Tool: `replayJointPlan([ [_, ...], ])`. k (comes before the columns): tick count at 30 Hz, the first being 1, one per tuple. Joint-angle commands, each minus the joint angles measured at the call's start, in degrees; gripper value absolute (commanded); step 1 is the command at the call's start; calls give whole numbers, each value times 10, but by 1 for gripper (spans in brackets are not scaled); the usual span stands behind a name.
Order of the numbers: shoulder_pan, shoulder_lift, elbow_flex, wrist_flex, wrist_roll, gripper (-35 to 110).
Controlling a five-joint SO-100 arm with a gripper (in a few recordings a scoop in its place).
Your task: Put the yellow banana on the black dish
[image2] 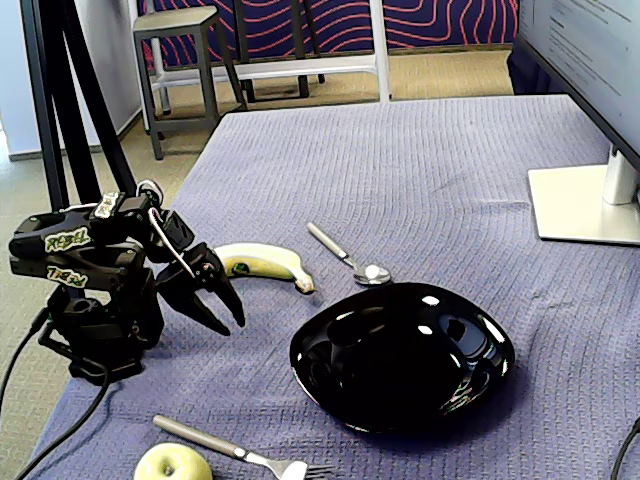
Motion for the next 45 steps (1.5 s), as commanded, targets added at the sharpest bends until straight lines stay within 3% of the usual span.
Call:
replayJointPlan([
  [1, 16, -24, -62, 18, -22, 0],
  [15, 16, -39, -77, 25, -20, 0],
  [19, 11, -76, -130, 33, 0, 14],
  [23, -12, -129, -162, 22, -120, 9],
  [31, -38, -211, -208, 39, -251, 8],
  [39, -67, -309, -338, 100, -302, 8],
  [45, -115, -368, -391, 137, -418, 9],
])
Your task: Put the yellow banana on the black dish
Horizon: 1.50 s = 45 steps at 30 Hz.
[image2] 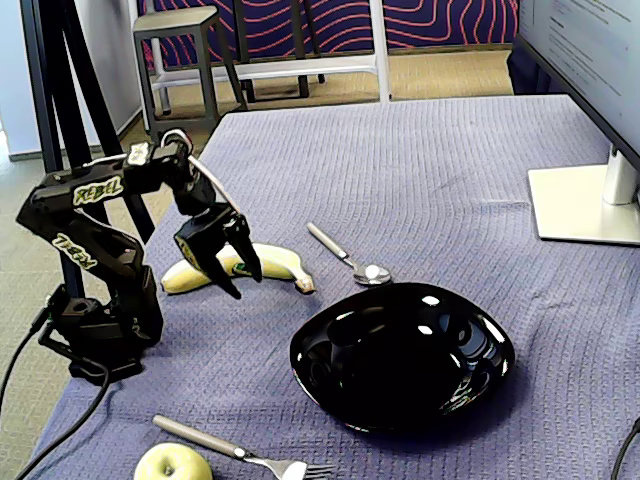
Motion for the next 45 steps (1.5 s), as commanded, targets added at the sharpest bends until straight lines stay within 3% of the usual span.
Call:
replayJointPlan([
  [1, -25, -34, -61, 14, -73, 9],
  [11, -80, -143, -192, 72, -105, 27],
  [20, -162, -224, -270, 69, 58, 40],
  [28, -257, -262, -272, 61, 120, 41],
  [36, -288, -372, -369, 105, 46, 39],
  [45, -327, -446, -414, 94, 67, 39],
])
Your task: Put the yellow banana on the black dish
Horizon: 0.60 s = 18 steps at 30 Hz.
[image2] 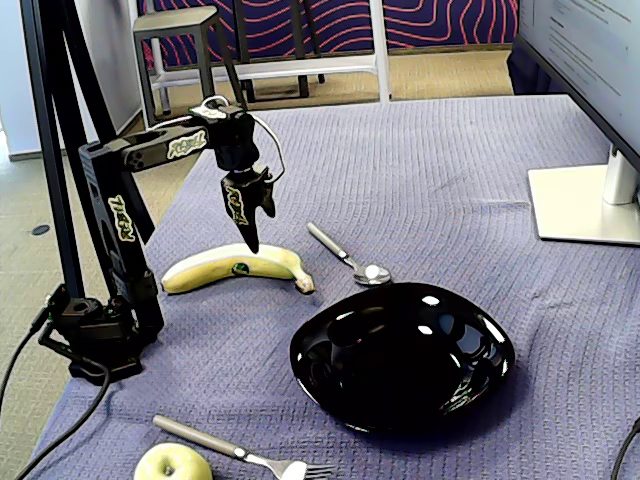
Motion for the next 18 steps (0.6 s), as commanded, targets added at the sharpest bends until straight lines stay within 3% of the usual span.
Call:
replayJointPlan([
  [1, -19, -7, -36, -4, 6, 39],
  [18, -86, 48, 12, 32, -38, 39],
])
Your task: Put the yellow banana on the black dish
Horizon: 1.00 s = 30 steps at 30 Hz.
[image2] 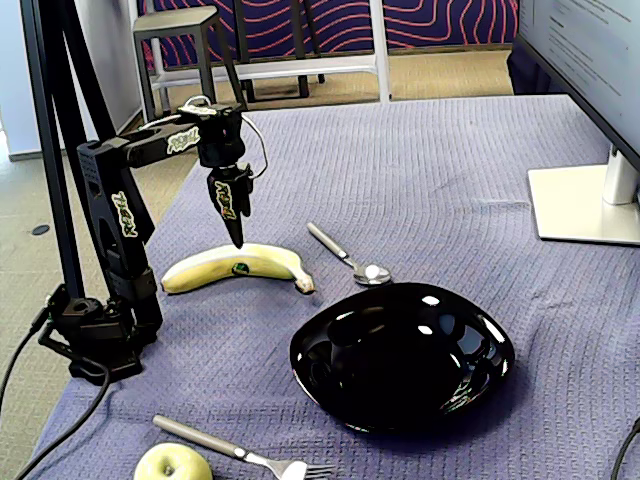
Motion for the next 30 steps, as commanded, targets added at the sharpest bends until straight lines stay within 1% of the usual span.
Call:
replayJointPlan([
  [1, -7, 49, 7, 11, -18, 39],
  [12, -3, 40, 40, -5, -21, 39],
  [20, -20, 29, 68, -32, -19, 39],
  [30, -40, 36, 59, -39, -5, 39],
])
